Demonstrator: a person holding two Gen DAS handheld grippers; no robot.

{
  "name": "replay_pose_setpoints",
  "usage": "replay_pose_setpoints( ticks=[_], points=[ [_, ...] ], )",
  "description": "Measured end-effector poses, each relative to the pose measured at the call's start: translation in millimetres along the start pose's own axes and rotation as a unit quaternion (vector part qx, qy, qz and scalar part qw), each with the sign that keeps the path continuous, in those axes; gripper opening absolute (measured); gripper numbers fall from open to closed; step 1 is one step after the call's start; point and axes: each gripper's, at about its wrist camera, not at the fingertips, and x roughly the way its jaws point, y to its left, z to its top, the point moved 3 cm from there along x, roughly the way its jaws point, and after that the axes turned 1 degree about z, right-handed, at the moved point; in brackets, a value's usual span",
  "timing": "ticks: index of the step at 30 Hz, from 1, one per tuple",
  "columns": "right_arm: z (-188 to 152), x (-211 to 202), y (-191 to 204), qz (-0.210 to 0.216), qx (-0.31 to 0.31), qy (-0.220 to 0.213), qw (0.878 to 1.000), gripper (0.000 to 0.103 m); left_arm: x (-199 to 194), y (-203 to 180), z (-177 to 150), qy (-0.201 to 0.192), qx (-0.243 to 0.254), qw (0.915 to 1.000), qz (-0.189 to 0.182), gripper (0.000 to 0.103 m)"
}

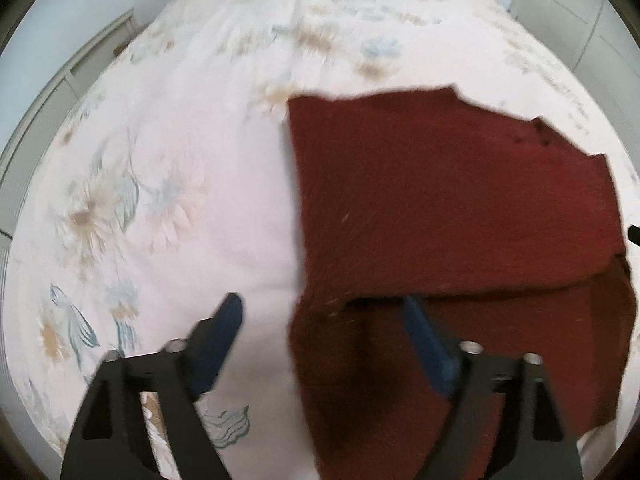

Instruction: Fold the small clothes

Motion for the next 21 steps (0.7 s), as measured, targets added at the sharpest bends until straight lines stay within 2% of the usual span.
replay_pose_setpoints(
  ticks=[1,3,7,12,18,21],
  points=[
    [3.1,-3.8,7.8,0.001,-0.009,-0.007,1.0,0.087,-5.9,-4.3,3.6,-0.006,0.003,1.0,-0.002,0.096],
    [7.1,-7.2,24.2,0.001,-0.027,-0.015,1.0,0.09,-17.3,-21.3,15.6,-0.022,0.01,0.9997,-0.006,0.101],
    [7.9,3.7,57.5,0.002,-0.059,-0.02,0.998,0.101,-20.9,-54.2,30.8,-0.044,0.012,0.9986,-0.027,0.102],
    [-4.6,34.6,80.3,-0.001,-0.077,-0.009,0.997,0.102,3.1,-98.8,35.8,-0.042,0.02,0.9985,-0.03,0.102],
    [-31.0,78.6,69.9,-0.016,-0.086,0.02,0.996,0.102,52.8,-112.3,22.6,-0.013,0.028,0.9993,-0.022,0.102],
    [-37.4,82.2,51.8,-0.009,-0.066,0.012,0.998,0.102,67.3,-106.0,19.5,-0.011,0.043,0.999,-0.004,0.102]
  ],
)
